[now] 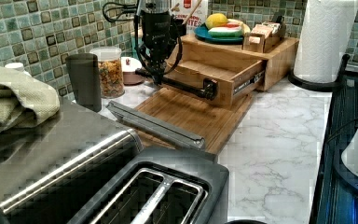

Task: Close the drawer.

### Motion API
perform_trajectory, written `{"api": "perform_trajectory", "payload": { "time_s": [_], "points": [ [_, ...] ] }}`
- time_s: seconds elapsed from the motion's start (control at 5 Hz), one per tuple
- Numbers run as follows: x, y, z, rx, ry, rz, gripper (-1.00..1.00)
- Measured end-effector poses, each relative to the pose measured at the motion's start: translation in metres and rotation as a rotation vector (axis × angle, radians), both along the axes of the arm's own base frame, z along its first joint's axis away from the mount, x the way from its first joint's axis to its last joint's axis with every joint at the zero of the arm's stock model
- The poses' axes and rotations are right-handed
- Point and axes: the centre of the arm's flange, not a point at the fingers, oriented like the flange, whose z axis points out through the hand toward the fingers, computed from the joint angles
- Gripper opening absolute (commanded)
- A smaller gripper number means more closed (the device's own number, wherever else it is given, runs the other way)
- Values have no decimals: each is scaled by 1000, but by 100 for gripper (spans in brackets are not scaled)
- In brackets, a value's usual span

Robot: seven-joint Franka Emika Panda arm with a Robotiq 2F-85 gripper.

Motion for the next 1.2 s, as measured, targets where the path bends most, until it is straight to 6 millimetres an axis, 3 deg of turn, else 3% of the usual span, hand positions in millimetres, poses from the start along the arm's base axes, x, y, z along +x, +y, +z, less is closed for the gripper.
{"api": "perform_trajectory", "payload": {
  "time_s": [0.4, 0.8, 1.2],
  "points": [
    [-5, -22, -8, -42, 29, 48, -100],
    [-7, -37, -8, -41, 68, 264, -100],
    [-11, -73, -6, -45, 80, 259, -100]
  ]
}}
